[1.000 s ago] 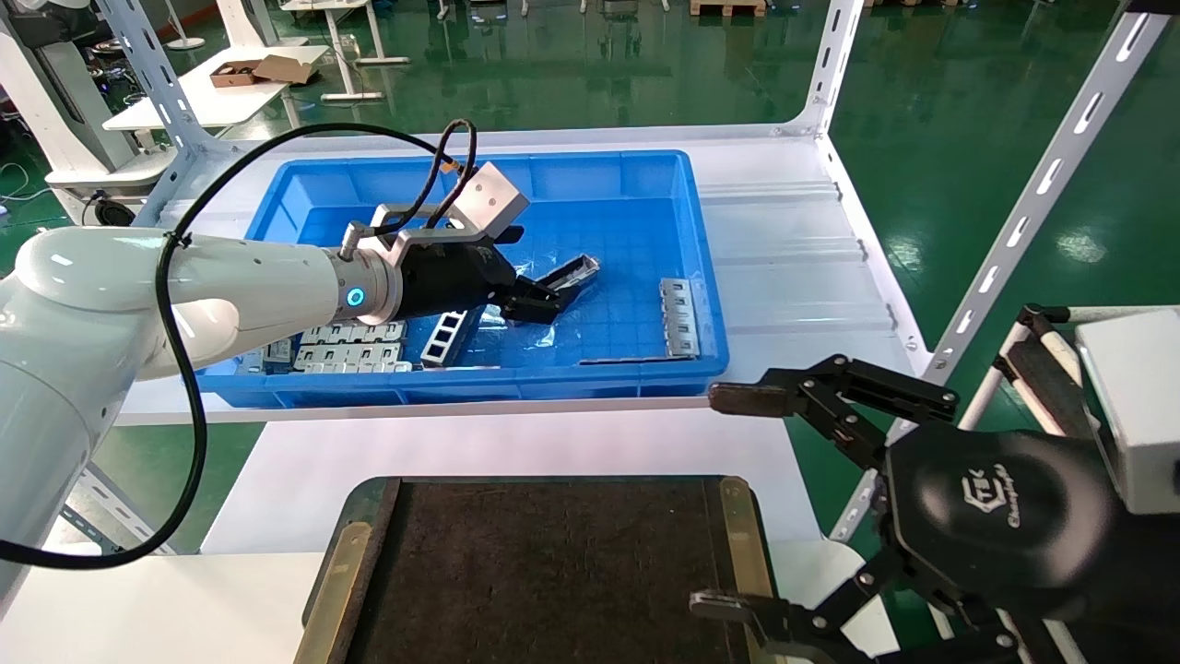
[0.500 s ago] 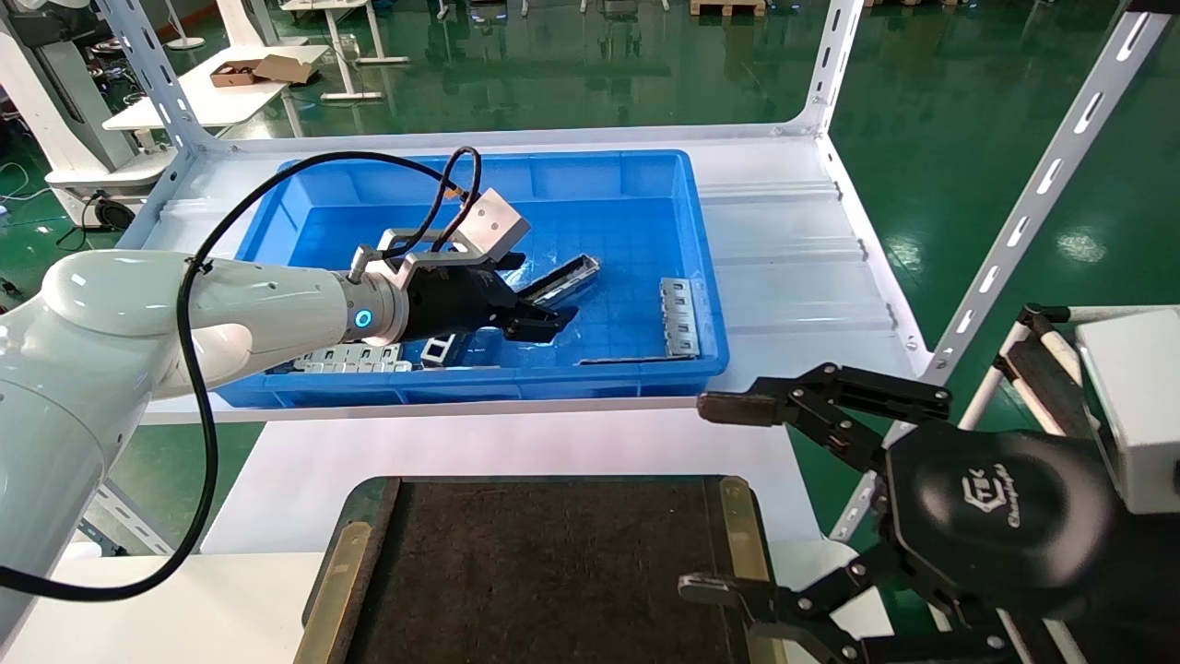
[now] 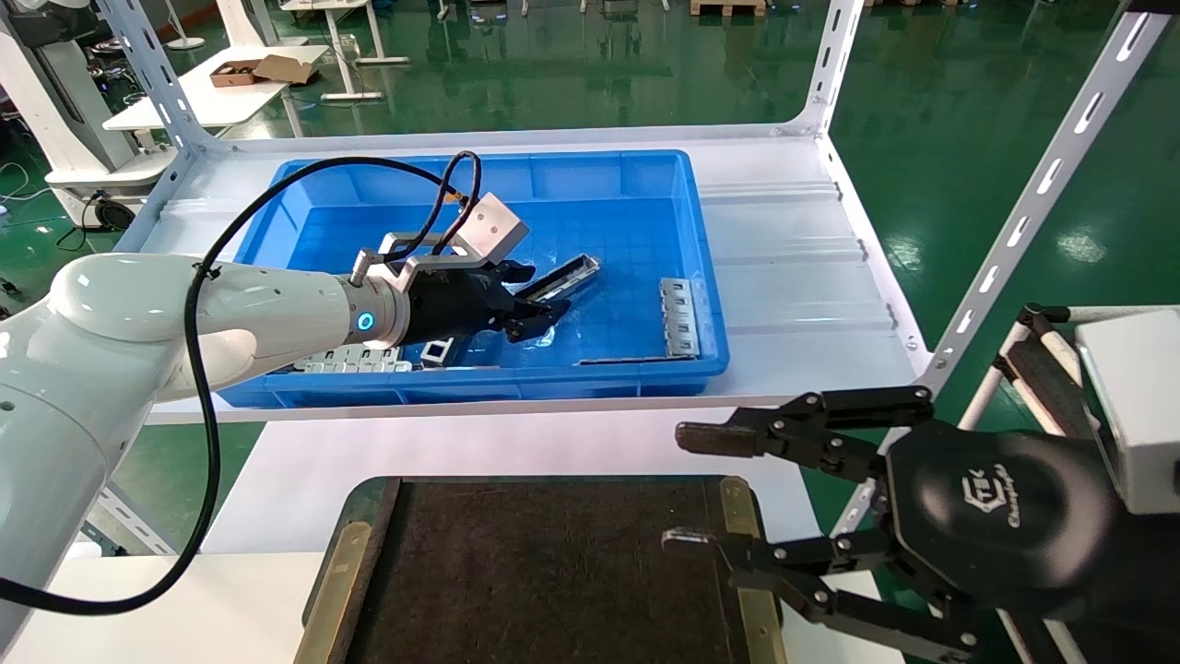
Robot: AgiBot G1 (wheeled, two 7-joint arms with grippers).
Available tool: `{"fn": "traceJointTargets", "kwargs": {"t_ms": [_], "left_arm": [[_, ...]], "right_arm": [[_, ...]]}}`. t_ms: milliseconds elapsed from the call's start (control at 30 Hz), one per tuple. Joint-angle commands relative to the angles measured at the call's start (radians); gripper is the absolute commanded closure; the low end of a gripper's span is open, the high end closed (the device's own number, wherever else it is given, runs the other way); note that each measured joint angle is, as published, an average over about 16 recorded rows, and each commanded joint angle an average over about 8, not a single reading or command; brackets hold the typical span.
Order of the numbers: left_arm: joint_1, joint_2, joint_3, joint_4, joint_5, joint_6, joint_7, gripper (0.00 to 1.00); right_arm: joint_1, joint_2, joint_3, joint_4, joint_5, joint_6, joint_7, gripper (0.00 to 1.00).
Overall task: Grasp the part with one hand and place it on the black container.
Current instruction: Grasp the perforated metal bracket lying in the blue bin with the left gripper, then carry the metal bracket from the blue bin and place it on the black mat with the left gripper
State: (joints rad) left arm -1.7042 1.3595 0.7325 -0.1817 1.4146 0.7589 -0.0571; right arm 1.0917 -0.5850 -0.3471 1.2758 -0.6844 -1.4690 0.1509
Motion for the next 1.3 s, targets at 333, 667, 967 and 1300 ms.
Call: {"fn": "traceJointTargets", "kwargs": {"t_ms": [333, 667, 967, 1300], "left_arm": [[0.005, -0.002, 0.027, 0.010, -0.026, -0.018, -0.007, 1.00], [-0.001, -0.010, 0.031, 0.016, -0.063, -0.029, 0.012, 1.00], [-0.046, -0.061, -0.006, 0.007, -0.132, 0.090, 0.088, 1.00], [-0.050, -0.163, -0.052, -0.039, -0.219, 0.419, 0.252, 1.00]], "right_arm": [[0.000, 0.000, 0.000, 0.000, 0.000, 0.000, 0.000, 1.00], [0.000, 0.000, 0.000, 0.000, 0.000, 0.000, 0.000, 1.00], [0.000, 0.000, -0.001, 0.000, 0.000, 0.000, 0.000, 1.00], [0.000, 0.000, -0.001, 0.000, 0.000, 0.000, 0.000, 1.00]]}}
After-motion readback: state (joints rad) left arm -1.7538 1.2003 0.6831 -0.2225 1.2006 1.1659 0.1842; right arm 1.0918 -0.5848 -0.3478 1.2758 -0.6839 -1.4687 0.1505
